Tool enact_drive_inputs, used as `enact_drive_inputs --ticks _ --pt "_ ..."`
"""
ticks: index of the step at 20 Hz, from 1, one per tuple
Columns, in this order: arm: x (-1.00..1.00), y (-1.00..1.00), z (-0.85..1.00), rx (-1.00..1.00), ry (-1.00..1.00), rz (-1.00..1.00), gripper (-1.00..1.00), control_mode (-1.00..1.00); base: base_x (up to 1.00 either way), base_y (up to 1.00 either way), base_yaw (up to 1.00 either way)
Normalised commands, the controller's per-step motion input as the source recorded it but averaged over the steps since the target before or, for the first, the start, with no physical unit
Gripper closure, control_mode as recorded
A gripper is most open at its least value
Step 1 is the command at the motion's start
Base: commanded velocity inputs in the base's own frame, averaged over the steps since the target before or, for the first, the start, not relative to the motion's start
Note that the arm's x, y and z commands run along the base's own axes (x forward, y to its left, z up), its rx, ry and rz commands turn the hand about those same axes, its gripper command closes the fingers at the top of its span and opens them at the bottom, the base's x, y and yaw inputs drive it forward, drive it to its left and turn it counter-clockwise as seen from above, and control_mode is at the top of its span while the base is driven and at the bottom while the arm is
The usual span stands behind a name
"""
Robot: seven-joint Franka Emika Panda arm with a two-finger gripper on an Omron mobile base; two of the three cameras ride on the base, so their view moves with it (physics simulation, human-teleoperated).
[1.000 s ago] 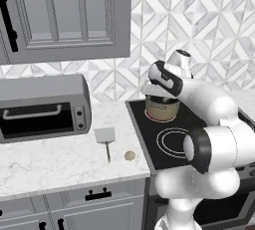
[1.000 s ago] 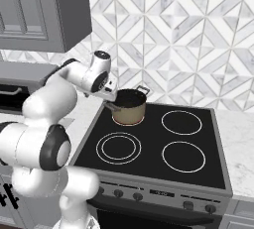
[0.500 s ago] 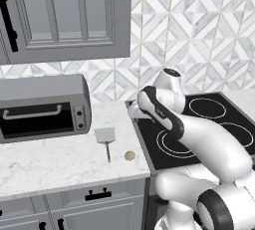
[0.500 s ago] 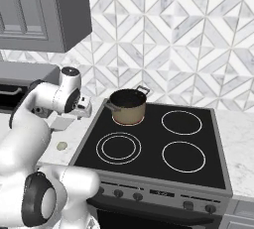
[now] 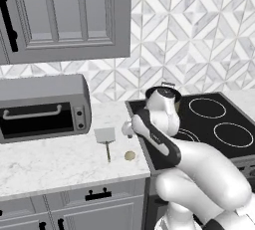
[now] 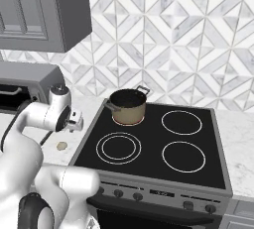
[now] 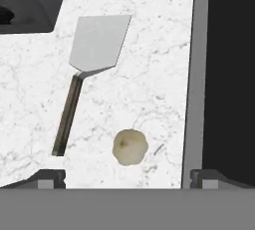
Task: Put the lime and garlic in the pot. Retrieve the spatula and lightly stir the vegetables in the pot.
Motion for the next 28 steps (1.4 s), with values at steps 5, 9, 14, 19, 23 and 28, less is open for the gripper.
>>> enact_drive_inputs --ticks 5,9,14,19,23,28 --pt "0.0 0.0 -0.48 -0.1 0.13 0.0 -1.0 -1.0 0.0 0.0 0.0" --pt "0.0 0.2 -0.42 -0.07 0.12 0.0 -1.0 -1.0 0.0 0.0 0.0" --pt "0.09 0.17 -0.27 0.0 0.1 0.0 -1.0 -1.0 0.0 0.0 0.0" --pt "0.24 0.02 -0.4 0.0 0.01 0.0 -1.0 -1.0 0.0 0.0 0.0" --pt "0.25 0.03 -0.34 0.0 0.0 0.0 -1.0 -1.0 0.0 0.0 0.0" --pt "0.02 0.14 -0.26 0.0 0.03 0.0 1.0 -1.0 0.0 0.0 0.0"
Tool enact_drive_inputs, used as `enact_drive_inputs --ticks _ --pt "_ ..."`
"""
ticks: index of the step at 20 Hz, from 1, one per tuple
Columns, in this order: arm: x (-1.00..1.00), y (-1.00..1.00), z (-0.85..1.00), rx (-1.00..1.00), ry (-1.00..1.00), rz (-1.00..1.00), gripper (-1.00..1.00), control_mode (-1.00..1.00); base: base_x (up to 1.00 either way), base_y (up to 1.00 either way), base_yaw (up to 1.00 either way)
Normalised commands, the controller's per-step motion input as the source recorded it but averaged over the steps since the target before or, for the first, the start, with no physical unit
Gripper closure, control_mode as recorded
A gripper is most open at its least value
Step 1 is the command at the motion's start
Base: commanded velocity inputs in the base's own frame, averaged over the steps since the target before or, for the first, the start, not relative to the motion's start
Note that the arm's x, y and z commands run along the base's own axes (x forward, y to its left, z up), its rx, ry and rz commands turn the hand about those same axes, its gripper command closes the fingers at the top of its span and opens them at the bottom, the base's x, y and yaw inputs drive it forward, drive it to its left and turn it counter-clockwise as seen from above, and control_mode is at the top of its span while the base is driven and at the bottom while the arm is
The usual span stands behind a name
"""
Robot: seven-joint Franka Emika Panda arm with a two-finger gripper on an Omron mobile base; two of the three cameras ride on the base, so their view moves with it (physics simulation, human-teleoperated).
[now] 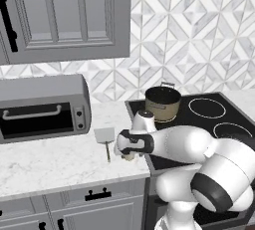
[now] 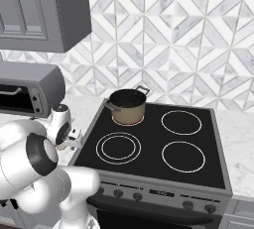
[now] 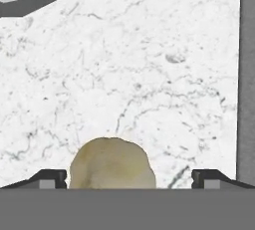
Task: Put the lime and garlic in the pot. Retrieve the spatula and lightly stir the vegetables in the pot.
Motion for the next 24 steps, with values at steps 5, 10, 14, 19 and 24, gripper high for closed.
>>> enact_drive_inputs --ticks 5,10,14,19,24 --pt "0.0 0.02 -0.04 0.0 0.08 0.0 1.0 -1.0 0.0 0.0 0.0" --pt "-0.24 -0.24 0.13 0.0 -0.06 0.0 1.0 -1.0 0.0 0.0 0.0" --pt "-0.19 -0.87 0.87 0.0 -0.16 -0.05 1.0 -1.0 0.0 0.0 0.0" --pt "0.07 -1.0 1.0 0.0 -0.11 -0.08 1.0 -1.0 0.0 0.0 0.0" --pt "0.91 -0.84 1.0 0.0 0.02 -0.11 1.0 -1.0 0.0 0.0 0.0"
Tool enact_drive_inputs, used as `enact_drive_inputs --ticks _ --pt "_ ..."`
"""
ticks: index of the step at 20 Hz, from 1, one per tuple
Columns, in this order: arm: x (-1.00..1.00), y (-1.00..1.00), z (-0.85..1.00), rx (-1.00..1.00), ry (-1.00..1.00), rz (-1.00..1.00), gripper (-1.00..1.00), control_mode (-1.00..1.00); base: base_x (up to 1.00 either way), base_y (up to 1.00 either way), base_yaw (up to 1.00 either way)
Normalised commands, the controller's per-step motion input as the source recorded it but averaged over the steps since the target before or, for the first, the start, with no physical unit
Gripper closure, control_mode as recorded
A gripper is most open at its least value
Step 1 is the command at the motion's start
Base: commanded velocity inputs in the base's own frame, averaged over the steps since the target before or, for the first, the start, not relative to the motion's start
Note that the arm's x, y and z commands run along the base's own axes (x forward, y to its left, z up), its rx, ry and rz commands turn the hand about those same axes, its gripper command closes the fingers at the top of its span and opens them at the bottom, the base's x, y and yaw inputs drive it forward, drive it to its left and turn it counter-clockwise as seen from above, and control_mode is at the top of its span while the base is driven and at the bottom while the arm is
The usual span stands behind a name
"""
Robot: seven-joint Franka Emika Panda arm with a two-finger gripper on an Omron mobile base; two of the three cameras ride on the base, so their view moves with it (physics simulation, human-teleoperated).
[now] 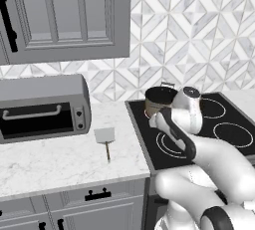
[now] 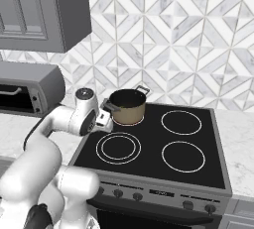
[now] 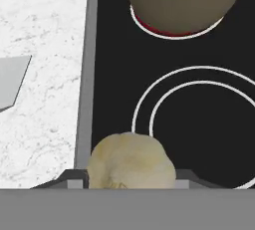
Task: Put the lime and garlic in the pot. Retrieve the spatula and lightly stir the vegetables in the pot.
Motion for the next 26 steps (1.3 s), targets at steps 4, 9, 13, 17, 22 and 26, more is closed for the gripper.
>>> enact_drive_inputs --ticks 4,9,13,17,22,26 --pt "1.0 -0.62 1.0 0.0 0.16 -0.1 1.0 -1.0 0.0 0.0 0.0" --pt "1.0 -0.55 0.94 0.0 0.11 -0.07 1.0 -1.0 0.0 0.0 0.0" --pt "1.0 -0.33 0.11 0.0 0.0 -0.08 1.0 -1.0 0.0 0.0 0.0" --pt "0.92 0.0 -0.94 0.0 0.0 -0.04 1.0 -1.0 0.0 0.0 0.0" --pt "0.8 0.0 -0.71 0.0 0.01 -0.01 1.0 -1.0 0.0 0.0 0.0" --pt "0.45 -0.01 -0.31 0.0 0.03 0.0 1.0 -1.0 0.0 0.0 0.0"
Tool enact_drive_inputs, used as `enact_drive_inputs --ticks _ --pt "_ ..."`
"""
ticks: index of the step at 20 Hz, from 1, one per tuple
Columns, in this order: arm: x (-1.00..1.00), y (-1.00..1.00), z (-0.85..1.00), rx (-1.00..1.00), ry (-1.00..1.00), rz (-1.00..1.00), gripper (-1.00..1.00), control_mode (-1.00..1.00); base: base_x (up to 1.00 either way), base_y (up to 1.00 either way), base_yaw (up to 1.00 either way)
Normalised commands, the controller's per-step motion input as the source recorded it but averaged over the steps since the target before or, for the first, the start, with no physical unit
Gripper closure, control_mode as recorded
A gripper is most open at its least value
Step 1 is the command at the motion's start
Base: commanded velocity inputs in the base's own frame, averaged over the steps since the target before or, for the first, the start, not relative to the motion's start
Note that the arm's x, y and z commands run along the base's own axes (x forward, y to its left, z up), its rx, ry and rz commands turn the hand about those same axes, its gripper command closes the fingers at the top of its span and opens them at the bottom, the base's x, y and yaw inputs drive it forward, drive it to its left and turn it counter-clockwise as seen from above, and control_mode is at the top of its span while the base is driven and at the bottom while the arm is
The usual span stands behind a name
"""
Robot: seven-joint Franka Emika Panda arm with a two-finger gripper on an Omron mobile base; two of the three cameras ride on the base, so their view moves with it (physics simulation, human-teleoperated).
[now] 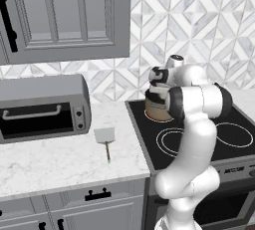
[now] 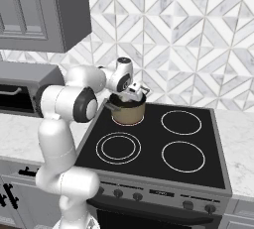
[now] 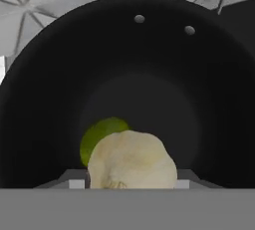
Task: Put the lime and garlic in the pot. Retrieve the spatula and lightly stir the vegetables in the pot.
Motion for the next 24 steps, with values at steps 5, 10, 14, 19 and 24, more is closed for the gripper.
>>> enact_drive_inputs --ticks 5,10,14,19,24 --pt "0.2 0.03 -0.43 0.0 0.07 0.0 1.0 -1.0 0.0 0.0 0.0" --pt "0.36 0.0 -0.15 0.0 0.02 0.0 1.0 -1.0 0.0 0.0 0.0" --pt "0.32 0.02 -0.14 0.0 0.03 0.0 1.0 -1.0 0.0 0.0 0.0" --pt "0.18 0.06 -0.39 0.0 0.13 0.0 -1.0 -1.0 0.0 0.0 0.0" --pt "0.0 0.0 0.02 0.0 -0.02 0.0 -1.0 -1.0 0.0 0.0 0.0"
